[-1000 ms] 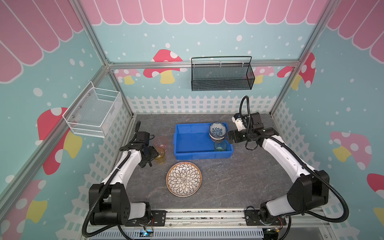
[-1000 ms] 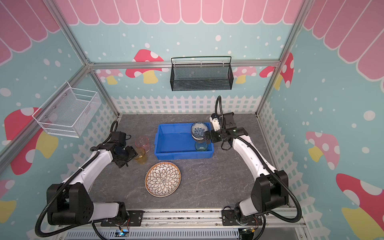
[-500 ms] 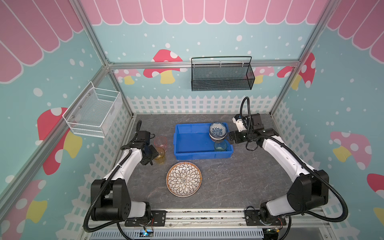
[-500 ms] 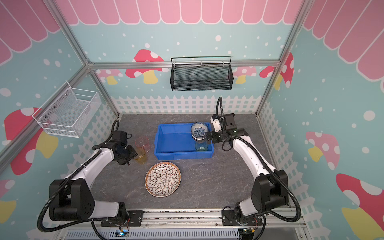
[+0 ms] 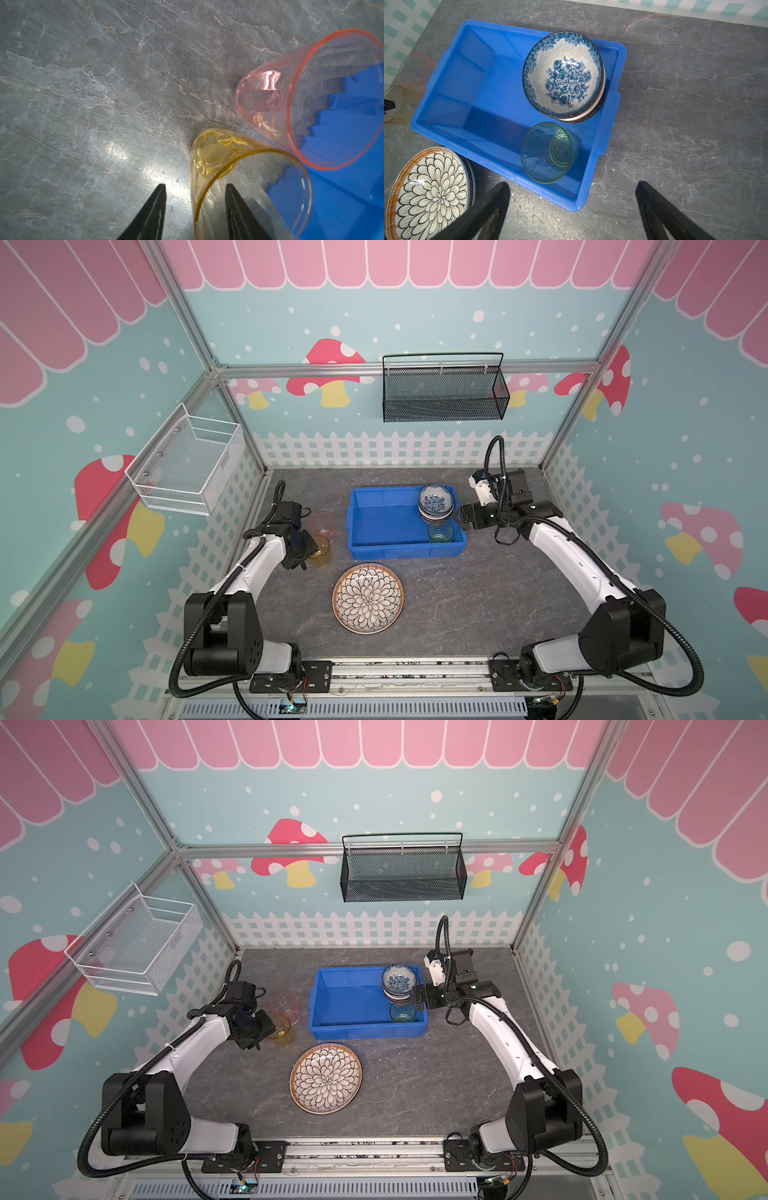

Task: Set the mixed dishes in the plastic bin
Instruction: 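Grasp the yellow glass tumbler rim with the left gripper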

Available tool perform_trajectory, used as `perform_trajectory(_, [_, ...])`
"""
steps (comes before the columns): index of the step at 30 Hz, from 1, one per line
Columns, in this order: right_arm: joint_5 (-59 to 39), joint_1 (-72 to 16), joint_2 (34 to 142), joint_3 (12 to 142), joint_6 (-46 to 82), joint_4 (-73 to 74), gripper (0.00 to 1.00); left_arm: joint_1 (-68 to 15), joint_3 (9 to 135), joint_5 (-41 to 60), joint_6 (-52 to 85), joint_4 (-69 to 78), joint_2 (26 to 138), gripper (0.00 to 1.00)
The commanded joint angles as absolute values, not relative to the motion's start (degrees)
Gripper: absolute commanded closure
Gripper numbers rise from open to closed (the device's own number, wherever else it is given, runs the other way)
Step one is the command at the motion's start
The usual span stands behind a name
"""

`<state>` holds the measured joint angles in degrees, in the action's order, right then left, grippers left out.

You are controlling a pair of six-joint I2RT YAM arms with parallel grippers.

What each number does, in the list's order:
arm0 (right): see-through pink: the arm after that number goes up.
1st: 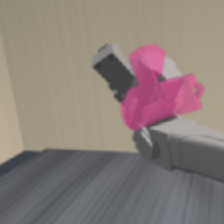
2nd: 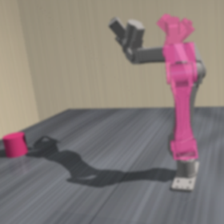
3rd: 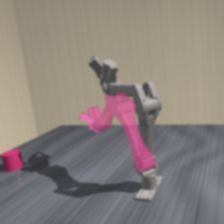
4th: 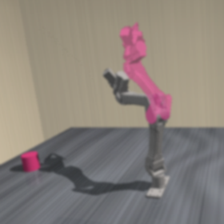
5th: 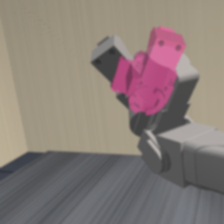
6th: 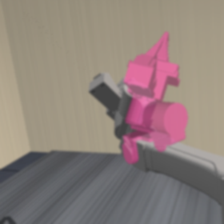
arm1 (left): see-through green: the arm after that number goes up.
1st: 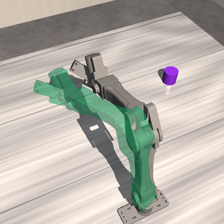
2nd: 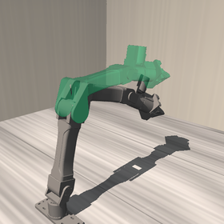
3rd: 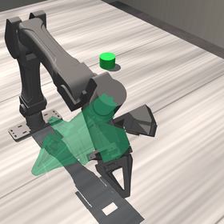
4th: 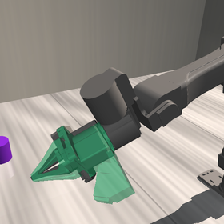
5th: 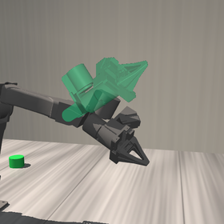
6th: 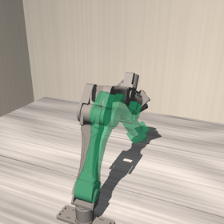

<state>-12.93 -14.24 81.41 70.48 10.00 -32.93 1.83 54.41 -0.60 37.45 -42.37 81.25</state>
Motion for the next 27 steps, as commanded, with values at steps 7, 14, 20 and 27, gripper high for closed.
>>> perform_trajectory(7, [-11.61,-13.89,77.87,67.35,10.63,-32.64,0.02,2.12,54.49,0.39,37.52,-40.59,82.09,0.62])
perform_trajectory(14, [-11.25,-13.80,76.96,66.49,10.85,-32.61,0.02,2.19,54.93,0.69,37.40,-40.56,82.79,0.66])
perform_trajectory(20, [-10.75,-13.62,75.89,65.44,10.78,-32.61,0.02,2.20,54.76,0.49,37.42,-40.89,82.43,0.78])
perform_trajectory(27, [-10.90,-13.45,75.51,64.91,10.58,-32.61,0.02,2.15,54.84,-0.65,37.05,-42.05,81.50,0.86])
